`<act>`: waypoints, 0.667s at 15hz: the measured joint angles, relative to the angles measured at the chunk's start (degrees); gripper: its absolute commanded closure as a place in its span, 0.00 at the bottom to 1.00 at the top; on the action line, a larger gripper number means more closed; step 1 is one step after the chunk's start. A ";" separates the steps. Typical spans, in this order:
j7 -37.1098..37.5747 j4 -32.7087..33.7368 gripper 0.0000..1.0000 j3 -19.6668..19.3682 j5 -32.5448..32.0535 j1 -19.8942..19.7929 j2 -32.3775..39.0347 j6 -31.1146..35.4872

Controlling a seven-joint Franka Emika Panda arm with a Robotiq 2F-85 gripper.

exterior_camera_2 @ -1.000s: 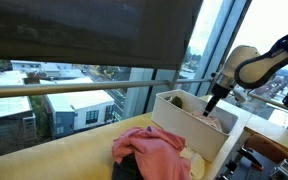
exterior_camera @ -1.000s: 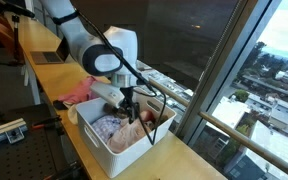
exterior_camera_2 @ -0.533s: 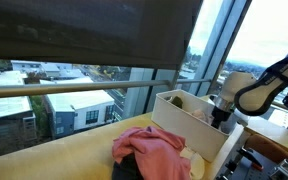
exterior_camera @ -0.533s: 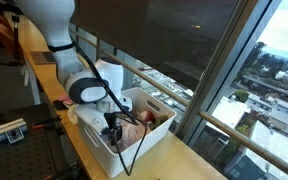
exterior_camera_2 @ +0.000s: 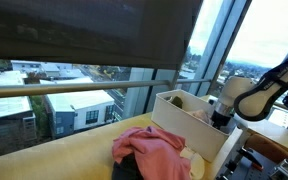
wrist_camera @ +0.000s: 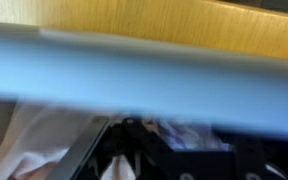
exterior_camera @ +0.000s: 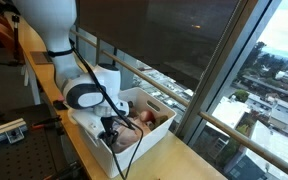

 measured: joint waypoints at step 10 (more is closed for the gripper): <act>-9.10 -2.33 0.97 7.34 9.45 -9.09 -11.46 -3.32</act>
